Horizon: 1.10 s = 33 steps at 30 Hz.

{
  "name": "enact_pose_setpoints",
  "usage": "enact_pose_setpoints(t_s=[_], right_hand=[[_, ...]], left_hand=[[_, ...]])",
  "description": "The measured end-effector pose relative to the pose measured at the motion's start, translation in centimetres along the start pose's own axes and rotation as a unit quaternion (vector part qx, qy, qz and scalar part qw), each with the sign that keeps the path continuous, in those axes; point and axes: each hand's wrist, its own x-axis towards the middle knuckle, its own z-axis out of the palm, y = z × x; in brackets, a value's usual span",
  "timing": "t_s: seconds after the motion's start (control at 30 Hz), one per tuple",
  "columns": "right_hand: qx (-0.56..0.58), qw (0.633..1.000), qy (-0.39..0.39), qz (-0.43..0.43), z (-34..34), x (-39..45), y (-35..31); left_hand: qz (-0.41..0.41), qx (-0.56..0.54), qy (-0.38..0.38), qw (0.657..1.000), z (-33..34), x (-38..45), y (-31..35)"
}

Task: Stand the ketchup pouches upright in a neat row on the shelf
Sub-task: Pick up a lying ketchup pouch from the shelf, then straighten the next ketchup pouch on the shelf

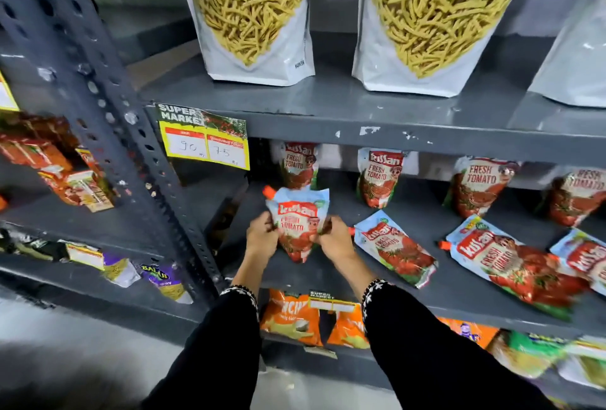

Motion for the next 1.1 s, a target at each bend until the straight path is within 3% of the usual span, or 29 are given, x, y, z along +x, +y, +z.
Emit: enact_pose_setpoints(t_s=[0.13, 0.2, 0.33, 0.5, 0.57, 0.7, 0.93, 1.03, 1.1], right_hand=[[-0.056, 0.998, 0.017, -0.007, 0.6, -1.1, 0.3], [-0.061, 0.998, 0.030, -0.006, 0.3, -1.7, 0.4], [-0.098, 0.987, 0.124, -0.025, -2.3, -2.8, 0.7], [-0.266, 0.940, 0.208, -0.049, -7.9, -2.9, 1.1], [-0.316, 0.929, 0.193, -0.009, -10.0, -2.9, 1.4], [-0.367, 0.919, 0.129, 0.059, -14.4, -2.0, 2.9], [-0.204, 0.965, 0.009, 0.167, -18.3, 0.5, 4.5], [-0.101, 0.977, 0.023, 0.186, -19.0, 0.9, 4.6], [0.001, 0.985, 0.021, 0.172, -19.5, 0.4, 4.6]], left_hand=[[-0.025, 0.011, 0.008, 1.000, -0.4, -1.3, -1.4], [-0.042, -0.008, 0.051, 0.998, 0.0, -2.6, -1.5], [-0.161, -0.115, 0.136, 0.971, 3.1, -5.4, -0.3], [-0.273, -0.228, -0.039, 0.934, 9.3, -6.8, 1.4], [-0.306, -0.244, -0.061, 0.918, 11.4, -6.9, 2.3], [-0.311, -0.202, -0.086, 0.925, 15.4, -7.1, 3.2], [-0.320, -0.214, -0.058, 0.921, 19.1, -5.6, 2.8], [-0.305, -0.161, -0.005, 0.939, 19.7, -5.7, 2.5], [-0.240, -0.112, 0.048, 0.963, 20.2, -6.1, 2.8]])
